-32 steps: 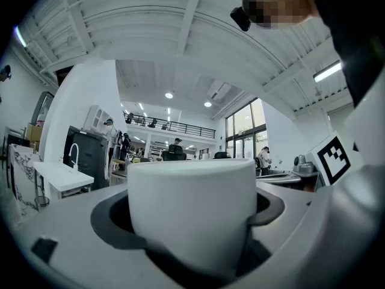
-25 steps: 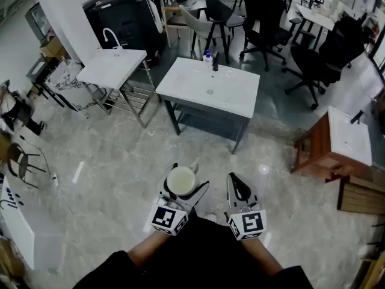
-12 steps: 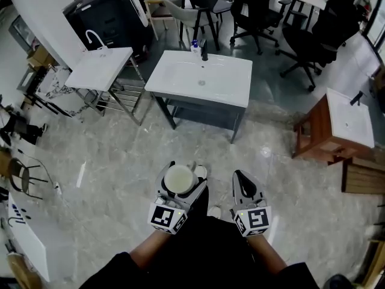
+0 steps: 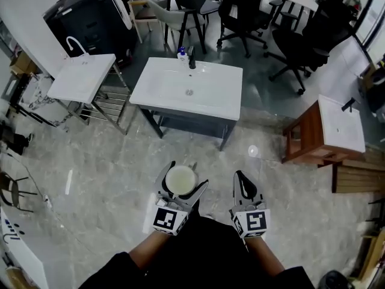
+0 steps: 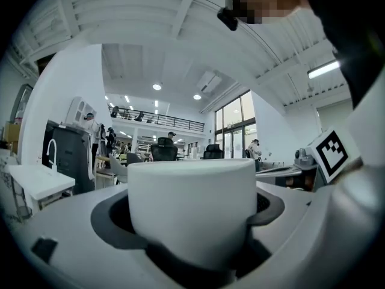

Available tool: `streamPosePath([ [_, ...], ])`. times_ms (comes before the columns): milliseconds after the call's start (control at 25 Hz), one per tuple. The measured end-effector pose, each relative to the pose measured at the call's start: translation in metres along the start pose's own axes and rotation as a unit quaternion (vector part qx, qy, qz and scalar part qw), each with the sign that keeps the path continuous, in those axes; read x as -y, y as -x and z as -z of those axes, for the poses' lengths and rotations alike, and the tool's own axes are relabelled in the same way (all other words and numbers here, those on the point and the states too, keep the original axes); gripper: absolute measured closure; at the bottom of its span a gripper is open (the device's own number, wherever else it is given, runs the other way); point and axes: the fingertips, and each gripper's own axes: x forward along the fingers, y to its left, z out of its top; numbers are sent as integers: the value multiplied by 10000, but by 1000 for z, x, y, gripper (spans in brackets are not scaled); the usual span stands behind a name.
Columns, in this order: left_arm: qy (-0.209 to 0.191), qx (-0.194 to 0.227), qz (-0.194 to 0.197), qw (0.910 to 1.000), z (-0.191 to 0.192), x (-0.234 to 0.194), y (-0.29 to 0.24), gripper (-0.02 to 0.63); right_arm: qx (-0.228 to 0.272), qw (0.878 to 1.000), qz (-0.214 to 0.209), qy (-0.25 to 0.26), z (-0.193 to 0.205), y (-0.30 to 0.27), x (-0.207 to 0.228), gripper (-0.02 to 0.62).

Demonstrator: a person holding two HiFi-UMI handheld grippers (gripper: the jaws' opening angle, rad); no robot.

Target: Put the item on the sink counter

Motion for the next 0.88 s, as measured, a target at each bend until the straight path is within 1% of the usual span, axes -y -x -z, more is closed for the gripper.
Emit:
streamPosePath([
  [80, -95, 80, 72, 9999, -10, -11, -19, 147, 12, 10000, 23, 41, -10, -23, 6, 563],
  [200, -19, 174, 120, 9998, -20, -37, -47, 149, 55, 9999, 42, 133, -25, -62, 16, 563],
  [360, 96, 229, 144, 9996, -28, -73, -80, 149, 12, 9997, 171, 152, -45, -108, 27, 563],
  [520, 103, 131, 272, 9995, -30, -100, -106, 149, -92, 9995, 297, 110, -56, -145, 36, 563],
  [640, 58, 84, 377, 9992, -29, -121, -128, 147, -121, 9994, 315, 64, -60, -173, 42, 563],
  [880, 144, 109, 469, 9987, -33, -167, -168, 147, -122, 9976, 585, 345, -74, -225, 53, 563],
])
